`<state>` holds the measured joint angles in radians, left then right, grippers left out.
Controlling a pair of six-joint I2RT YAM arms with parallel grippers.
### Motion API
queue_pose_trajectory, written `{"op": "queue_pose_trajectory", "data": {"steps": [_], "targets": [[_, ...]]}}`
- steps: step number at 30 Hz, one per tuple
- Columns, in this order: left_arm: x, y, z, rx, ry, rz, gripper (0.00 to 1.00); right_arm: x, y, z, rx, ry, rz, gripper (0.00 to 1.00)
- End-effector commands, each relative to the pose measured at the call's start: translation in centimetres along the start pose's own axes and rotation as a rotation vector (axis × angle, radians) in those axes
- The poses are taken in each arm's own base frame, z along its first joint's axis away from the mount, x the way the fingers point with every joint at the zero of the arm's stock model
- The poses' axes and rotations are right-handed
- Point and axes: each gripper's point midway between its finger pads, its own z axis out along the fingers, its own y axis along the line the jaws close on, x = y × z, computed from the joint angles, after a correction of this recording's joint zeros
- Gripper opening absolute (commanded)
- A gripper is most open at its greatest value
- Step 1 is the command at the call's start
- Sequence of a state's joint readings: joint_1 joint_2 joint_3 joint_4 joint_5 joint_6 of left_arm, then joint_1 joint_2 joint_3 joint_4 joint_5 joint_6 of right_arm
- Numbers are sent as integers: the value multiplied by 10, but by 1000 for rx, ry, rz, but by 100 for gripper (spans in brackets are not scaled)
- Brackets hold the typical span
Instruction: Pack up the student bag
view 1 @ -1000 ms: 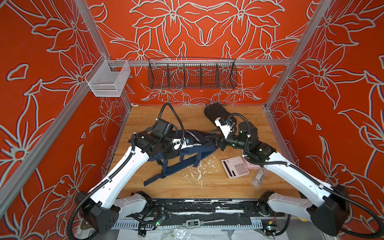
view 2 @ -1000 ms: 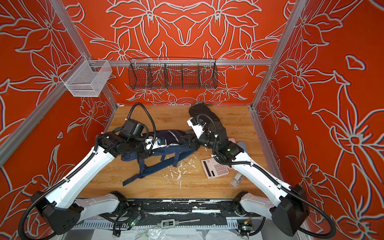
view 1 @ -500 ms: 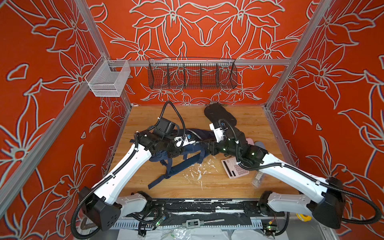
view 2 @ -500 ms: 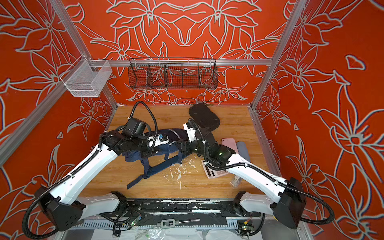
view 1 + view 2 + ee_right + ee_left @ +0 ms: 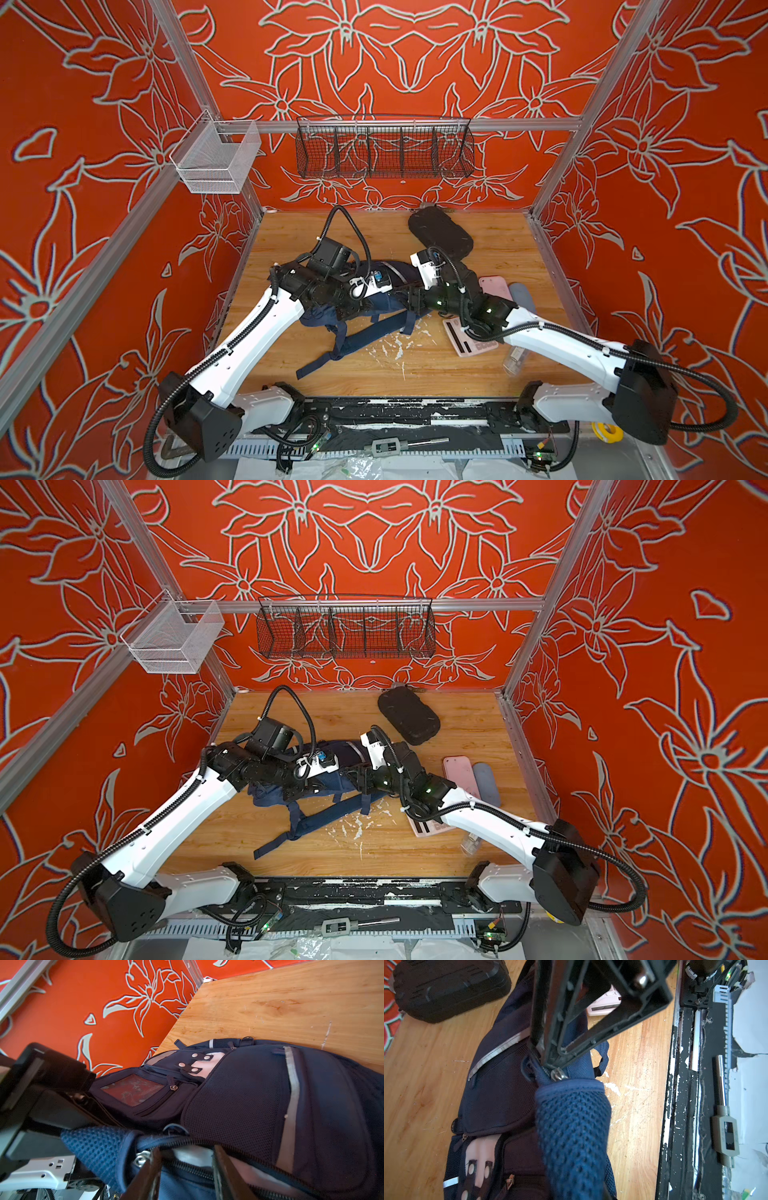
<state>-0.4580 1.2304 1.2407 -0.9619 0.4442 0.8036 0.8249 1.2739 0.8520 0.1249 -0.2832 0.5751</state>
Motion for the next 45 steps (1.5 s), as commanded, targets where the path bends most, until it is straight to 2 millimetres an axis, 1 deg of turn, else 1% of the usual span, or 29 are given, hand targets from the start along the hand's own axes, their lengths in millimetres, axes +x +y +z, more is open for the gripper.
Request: {"op": "queue_pose_trajectory", "data": {"steps": [1,6,7,9,13,16,18,19,20,22,24,26,27,29,32,33,34,37,40,42,43,45], "targets": [[-37,1,-8,20,-152,65,0,12,27,-2,-132,29,-39,43],[-34,10,-6,-26,-135,59,0,20,29,-16,-146,35,-68,45],[-33,11,-5,-31,-135,27,0,21,28,-18,-136,41,-66,46],[-33,11,-5,-40,-140,31,0,24,29,-20,-146,49,-73,47],[-34,5,-6,-35,-162,40,0,24,17,-15,-66,60,-60,48],[-35,-4,-5,-17,-177,60,0,16,10,-12,-7,28,-66,48],[-36,-4,-4,-25,-187,57,0,11,14,-12,-20,3,-80,48],[-36,-4,-4,-25,-188,52,0,11,20,-11,-54,-3,-87,48],[-35,-3,-3,-28,-188,48,0,11,26,-11,-92,0,-95,48],[-35,-2,-2,-31,-189,44,0,20,41,-8,-182,29,-131,48],[-37,0,-1,-32,-195,41,0,27,46,-5,-214,57,-139,51],[-39,-1,-1,-27,-204,40,0,28,51,-2,-249,52,-134,54],[-39,-2,0,-22,-209,41,0,26,51,1,-241,48,-126,55],[-42,-3,-1,-22,-222,45,0,30,44,9,-189,81,-118,55],[-43,-5,-1,-24,-235,51,0,26,39,14,-130,53,-125,58],[-43,-5,-1,-26,-233,53,0,24,32,16,-85,45,-114,57],[-43,-5,-1,-31,-231,54,0,25,21,16,-17,46,-98,56],[-45,-4,-5,-58,-244,62,0,29,0,14,119,49,-86,52],[-49,1,-11,-99,-259,73,0,39,-9,16,180,99,-99,48],[-52,3,-15,-118,-267,86,0,49,-20,18,244,164,-122,45],[-52,4,-17,-124,-266,90,0,59,-34,15,321,219,-124,42],[-53,5,-18,-124,-259,97,0,67,-52,11,428,284,-136,33]]}}
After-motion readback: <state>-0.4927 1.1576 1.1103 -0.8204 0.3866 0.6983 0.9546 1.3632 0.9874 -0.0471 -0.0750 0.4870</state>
